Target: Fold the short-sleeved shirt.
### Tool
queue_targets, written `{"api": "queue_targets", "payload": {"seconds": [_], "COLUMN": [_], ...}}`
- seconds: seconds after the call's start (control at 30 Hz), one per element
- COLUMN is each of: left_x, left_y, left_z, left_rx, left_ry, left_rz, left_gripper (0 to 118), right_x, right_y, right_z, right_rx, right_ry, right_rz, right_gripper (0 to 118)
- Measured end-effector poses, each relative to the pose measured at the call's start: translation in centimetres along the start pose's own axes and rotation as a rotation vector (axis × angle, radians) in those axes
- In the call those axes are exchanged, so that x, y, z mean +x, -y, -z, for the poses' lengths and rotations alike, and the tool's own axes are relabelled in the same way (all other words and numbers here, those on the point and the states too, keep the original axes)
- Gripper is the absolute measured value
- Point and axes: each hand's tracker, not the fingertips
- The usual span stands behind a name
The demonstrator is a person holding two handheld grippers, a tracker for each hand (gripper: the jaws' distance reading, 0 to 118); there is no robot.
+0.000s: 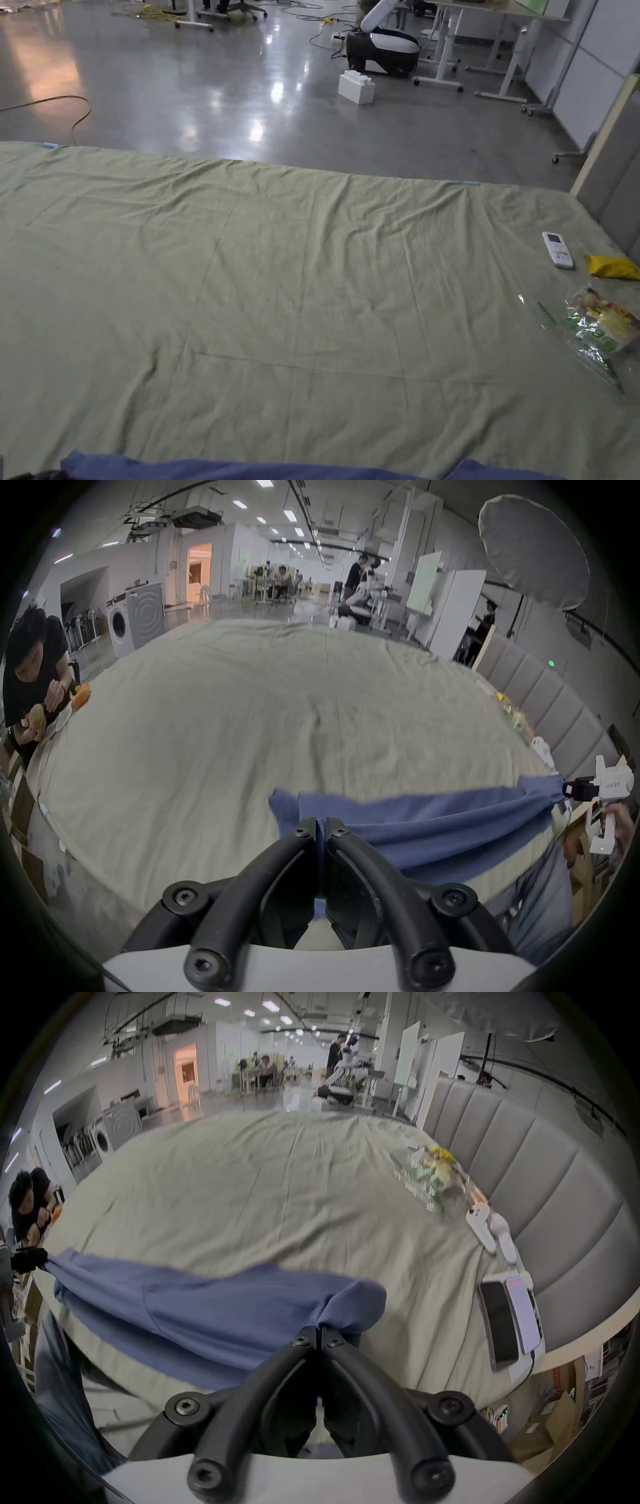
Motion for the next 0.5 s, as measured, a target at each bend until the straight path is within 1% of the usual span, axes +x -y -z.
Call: {"api": "queue_targets", "payload": {"seconds": [0.07, 0.17, 0.27, 0.33, 0.43, 0.5], "left_x": [-0.4, -0.6, -0.4, -1.3, -1.0, -0.9], "left_y": [1.3, 2.8, 3.8, 4.6, 4.6, 4.3], "left_z": [0.6, 1.7, 3.3, 5.2, 5.6, 5.7], "left_rx": [-0.074, -0.154, -0.21, -0.214, -0.203, -0.204], "left_ry": [0.002, -0.014, -0.031, -0.042, -0.058, -0.065], "left_rz": [0.013, 0.044, 0.058, 0.065, 0.068, 0.069], "left_gripper": [4, 4, 4, 4, 5, 7], "right_x": [-0.1, -0.6, -1.0, -1.3, -1.9, -2.1], "right_y": [1.6, 3.7, 4.8, 5.2, 5.4, 5.3], "right_z": [0.9, 2.6, 4.3, 5.3, 6.0, 6.0], "right_rx": [-0.042, -0.096, -0.129, -0.137, -0.117, -0.108], "right_ry": [0.005, 0.03, 0.03, 0.031, 0.045, 0.063], "right_rz": [0.003, -0.02, -0.012, -0.012, -0.013, -0.026], "right_gripper": [2, 2, 2, 2, 3, 6]}}
